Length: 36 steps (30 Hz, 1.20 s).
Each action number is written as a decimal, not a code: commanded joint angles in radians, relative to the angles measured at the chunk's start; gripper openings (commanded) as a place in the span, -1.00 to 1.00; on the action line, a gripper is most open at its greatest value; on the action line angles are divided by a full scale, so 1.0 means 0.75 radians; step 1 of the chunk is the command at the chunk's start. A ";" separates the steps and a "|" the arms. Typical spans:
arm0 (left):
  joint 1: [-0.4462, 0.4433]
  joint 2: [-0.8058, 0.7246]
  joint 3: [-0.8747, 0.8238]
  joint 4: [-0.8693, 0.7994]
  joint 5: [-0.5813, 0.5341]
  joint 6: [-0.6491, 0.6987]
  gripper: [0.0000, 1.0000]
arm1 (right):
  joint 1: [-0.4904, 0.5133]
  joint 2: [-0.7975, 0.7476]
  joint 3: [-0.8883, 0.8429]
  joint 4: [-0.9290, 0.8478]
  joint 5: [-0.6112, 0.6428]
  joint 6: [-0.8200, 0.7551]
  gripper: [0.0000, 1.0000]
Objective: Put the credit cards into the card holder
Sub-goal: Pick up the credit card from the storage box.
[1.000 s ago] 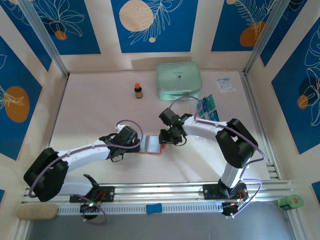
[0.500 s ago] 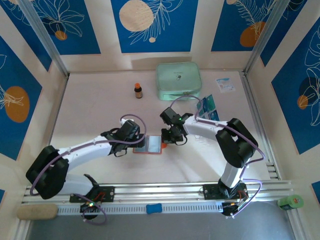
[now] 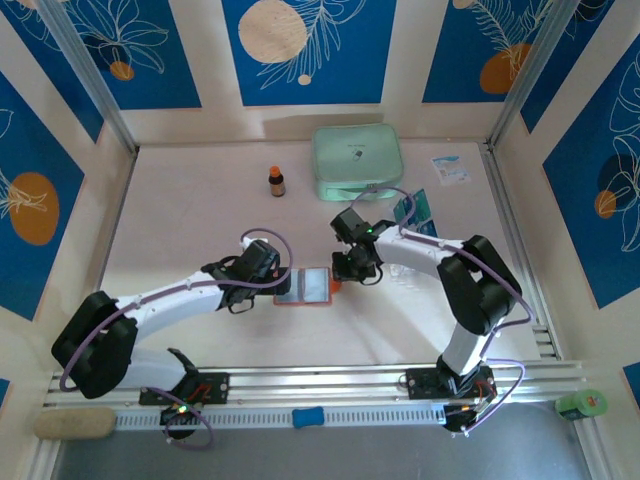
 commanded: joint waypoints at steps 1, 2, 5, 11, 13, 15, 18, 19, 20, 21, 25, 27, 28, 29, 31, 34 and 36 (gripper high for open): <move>0.010 -0.026 0.016 -0.004 0.018 0.006 0.99 | -0.062 -0.141 0.067 -0.110 -0.006 -0.064 -0.46; 0.010 -0.028 0.016 -0.005 0.019 0.009 0.99 | -0.087 -0.164 0.083 -0.132 0.002 -0.073 -0.45; 0.010 -0.030 0.020 -0.009 0.018 0.011 0.99 | -0.174 -0.223 0.136 -0.204 0.063 -0.115 -0.40; 0.010 -0.032 0.022 -0.010 0.018 0.014 0.99 | -0.369 -0.248 0.237 -0.342 0.217 -0.190 -0.24; 0.010 -0.032 0.024 -0.010 0.020 0.016 0.99 | -0.428 -0.218 0.274 -0.397 0.302 -0.204 -0.24; 0.010 -0.030 0.025 -0.007 0.022 0.014 0.99 | -0.462 -0.194 0.293 -0.427 0.372 -0.218 -0.24; 0.010 -0.028 0.030 -0.014 0.022 0.018 0.99 | -0.492 -0.166 0.309 -0.454 0.444 -0.234 -0.25; 0.010 -0.030 0.029 -0.015 0.020 0.018 0.99 | -0.497 -0.157 0.311 -0.460 0.461 -0.238 -0.26; 0.010 -0.030 0.030 -0.018 0.018 0.018 0.99 | -0.503 -0.147 0.311 -0.462 0.473 -0.243 -0.26; 0.010 -0.030 0.030 -0.018 0.019 0.017 0.99 | -0.507 -0.138 0.311 -0.462 0.481 -0.249 -0.26; 0.010 -0.030 0.029 -0.021 0.016 0.018 0.99 | -0.508 -0.090 0.309 -0.461 0.512 -0.266 -0.32; 0.011 -0.030 0.029 -0.021 0.016 0.016 0.99 | -0.506 -0.073 0.307 -0.455 0.517 -0.272 -0.34; 0.010 -0.029 0.030 -0.022 0.016 0.016 0.99 | -0.506 -0.064 0.307 -0.451 0.521 -0.274 -0.36; 0.011 -0.030 0.031 -0.023 0.016 0.016 0.99 | -0.507 -0.055 0.305 -0.450 0.525 -0.276 -0.37; 0.011 -0.030 0.033 -0.024 0.014 0.017 0.99 | -0.506 -0.044 0.303 -0.447 0.531 -0.280 -0.40; 0.011 -0.030 0.037 -0.025 0.015 0.018 0.99 | -0.506 -0.031 0.295 -0.432 0.520 -0.284 -0.46; 0.010 -0.024 0.039 -0.024 0.014 0.020 0.99 | -0.503 -0.023 0.287 -0.423 0.508 -0.284 -0.50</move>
